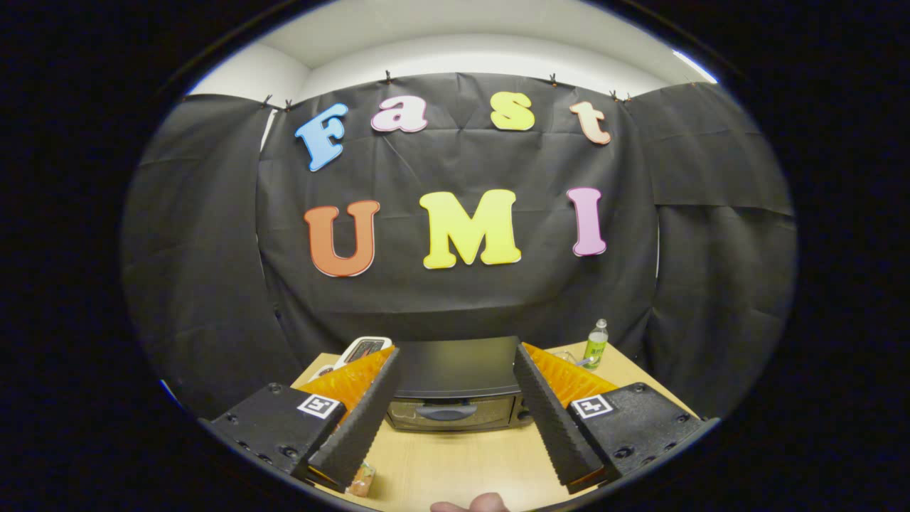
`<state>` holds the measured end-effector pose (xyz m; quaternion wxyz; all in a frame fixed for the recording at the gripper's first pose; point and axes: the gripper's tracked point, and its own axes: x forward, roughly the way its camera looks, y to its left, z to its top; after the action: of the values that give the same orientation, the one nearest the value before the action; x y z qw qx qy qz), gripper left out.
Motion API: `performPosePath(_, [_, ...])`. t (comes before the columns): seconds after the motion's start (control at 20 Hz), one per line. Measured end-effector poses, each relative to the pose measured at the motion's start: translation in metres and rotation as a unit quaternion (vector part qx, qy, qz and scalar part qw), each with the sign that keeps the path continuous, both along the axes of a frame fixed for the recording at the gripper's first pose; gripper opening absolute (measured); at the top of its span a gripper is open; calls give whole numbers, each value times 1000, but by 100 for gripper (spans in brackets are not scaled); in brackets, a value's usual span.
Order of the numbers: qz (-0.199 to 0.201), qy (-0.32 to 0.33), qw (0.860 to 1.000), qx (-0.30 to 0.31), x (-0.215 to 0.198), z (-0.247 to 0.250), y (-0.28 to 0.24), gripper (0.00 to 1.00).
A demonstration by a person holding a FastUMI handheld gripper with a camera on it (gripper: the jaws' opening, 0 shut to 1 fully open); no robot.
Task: Open the toaster oven, put the food inside, and close the toaster oven door.
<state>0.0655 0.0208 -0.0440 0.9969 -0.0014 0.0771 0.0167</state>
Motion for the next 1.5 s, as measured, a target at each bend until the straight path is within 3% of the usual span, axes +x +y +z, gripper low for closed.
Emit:
performPosePath(0.65, [34, 75, 997, -2, 74, -85, 23, 100])
performPosePath(1.15, [21, 150, 988, 19, 138, -193, 15, 100])
performPosePath(1.5, [-1, 156, 988, 9, 158, -215, 14, 100])
